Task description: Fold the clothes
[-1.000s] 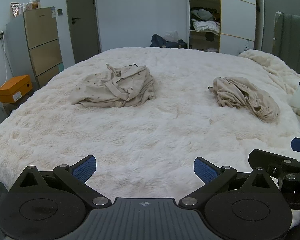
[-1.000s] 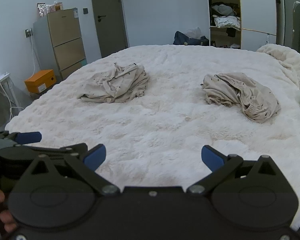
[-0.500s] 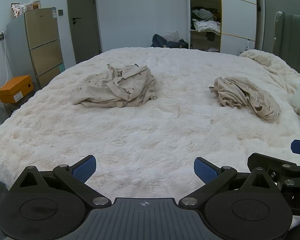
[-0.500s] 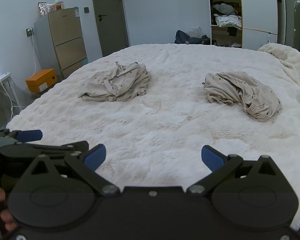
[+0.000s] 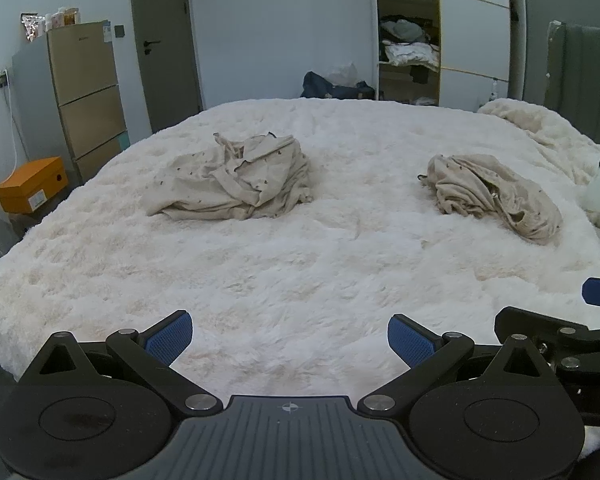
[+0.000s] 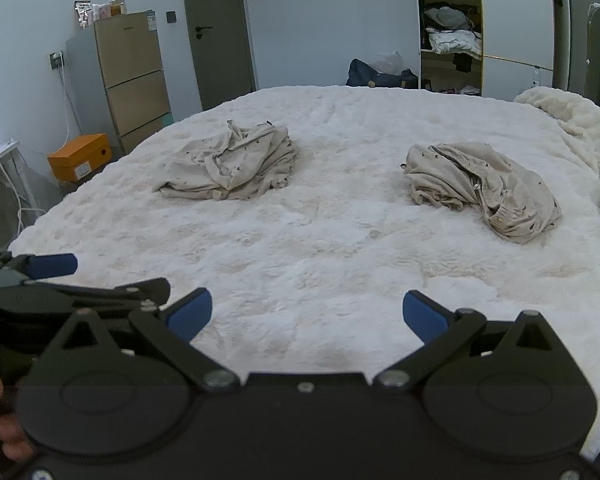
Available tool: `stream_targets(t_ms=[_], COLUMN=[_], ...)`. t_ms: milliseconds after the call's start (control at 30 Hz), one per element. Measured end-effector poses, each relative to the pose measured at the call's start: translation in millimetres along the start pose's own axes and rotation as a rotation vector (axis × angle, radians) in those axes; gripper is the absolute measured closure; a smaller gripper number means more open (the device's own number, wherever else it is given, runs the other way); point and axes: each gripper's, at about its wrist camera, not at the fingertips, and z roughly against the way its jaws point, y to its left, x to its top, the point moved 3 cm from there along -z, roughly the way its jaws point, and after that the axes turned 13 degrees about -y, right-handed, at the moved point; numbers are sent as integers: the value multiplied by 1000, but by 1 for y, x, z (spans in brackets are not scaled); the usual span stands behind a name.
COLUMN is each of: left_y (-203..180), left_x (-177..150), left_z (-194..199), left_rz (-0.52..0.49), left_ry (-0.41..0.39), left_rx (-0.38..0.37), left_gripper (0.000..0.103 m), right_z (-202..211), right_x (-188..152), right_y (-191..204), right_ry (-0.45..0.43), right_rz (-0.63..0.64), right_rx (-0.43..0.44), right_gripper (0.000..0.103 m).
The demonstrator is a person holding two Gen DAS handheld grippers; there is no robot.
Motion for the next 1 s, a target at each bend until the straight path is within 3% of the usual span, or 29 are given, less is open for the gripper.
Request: stream_targets(t_ms=[267, 400, 533, 667, 833, 1000], left_y=[8, 4, -8, -25, -43, -43], left_x=[8, 37, 75, 90, 76, 36], left_z=[-4, -24, -46, -82, -130, -174], left_rz=[18, 61, 93, 131, 96, 145], left_ry=[-51, -79, -203, -232, -245, -154], left_rx=[52, 13, -54, -108, -178, -266], left_gripper=[0, 0, 0, 0, 0, 0], right_z=[-9, -17, -31, -49, -58, -80], right_x=[-5, -8, -21, -41, -56, -63], right_y=[-17, -32, -58, -83, -94, -110], right_ry=[27, 38, 68, 113, 125, 229], right_rz=[-31, -44, -100, -138, -101, -102], right_rx=[-25, -43, -58, -94, -135, -124], right_gripper=[0, 0, 1, 16, 15, 15])
